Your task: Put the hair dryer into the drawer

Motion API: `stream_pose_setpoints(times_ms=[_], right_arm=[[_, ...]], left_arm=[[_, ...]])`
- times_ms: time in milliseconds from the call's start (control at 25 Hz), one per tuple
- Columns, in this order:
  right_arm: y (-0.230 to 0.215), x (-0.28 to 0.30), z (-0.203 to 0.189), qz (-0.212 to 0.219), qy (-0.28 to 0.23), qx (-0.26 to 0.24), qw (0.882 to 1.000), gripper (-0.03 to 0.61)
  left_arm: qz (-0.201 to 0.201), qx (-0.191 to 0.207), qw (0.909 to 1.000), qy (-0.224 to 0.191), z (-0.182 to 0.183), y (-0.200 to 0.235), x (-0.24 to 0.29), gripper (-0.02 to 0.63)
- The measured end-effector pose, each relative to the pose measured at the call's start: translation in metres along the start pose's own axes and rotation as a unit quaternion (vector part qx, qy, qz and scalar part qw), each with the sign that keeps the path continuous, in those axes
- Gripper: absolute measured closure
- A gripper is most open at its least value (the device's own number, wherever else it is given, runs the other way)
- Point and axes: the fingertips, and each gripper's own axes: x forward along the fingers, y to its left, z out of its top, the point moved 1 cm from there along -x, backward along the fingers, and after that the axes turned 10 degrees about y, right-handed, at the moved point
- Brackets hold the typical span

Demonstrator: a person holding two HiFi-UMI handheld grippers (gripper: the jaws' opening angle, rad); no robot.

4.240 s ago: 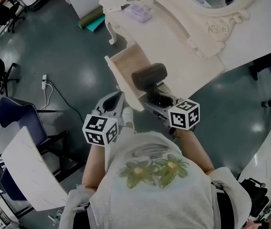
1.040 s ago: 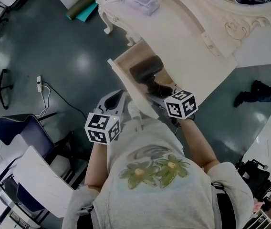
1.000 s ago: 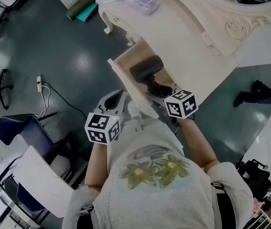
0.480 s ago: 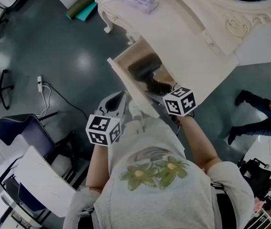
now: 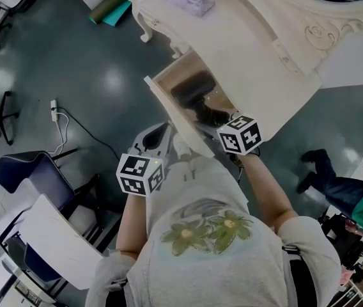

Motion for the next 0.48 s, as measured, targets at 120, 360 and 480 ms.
stream_pose_setpoints(times_ms=[120,360,480], right_arm=[[0.0,0.003,0.0,0.001,0.001,-0.002,1.0,0.347],[-0.001,0.008,0.0,0.001,0.004,-0.005,1.0,0.347],[-0.002,0.011,-0.001,-0.001,0.007,-0.003,1.0,0.347]], left_arm=[[0.0,0.0,1.0,0.001,-0.001,0.0,0.001,0.603],[0.002,-0.002,1.0,0.002,-0.004,0.002,0.002,0.603],[0.003,-0.004,1.0,0.003,-0.006,0.003,0.001,0.603]])
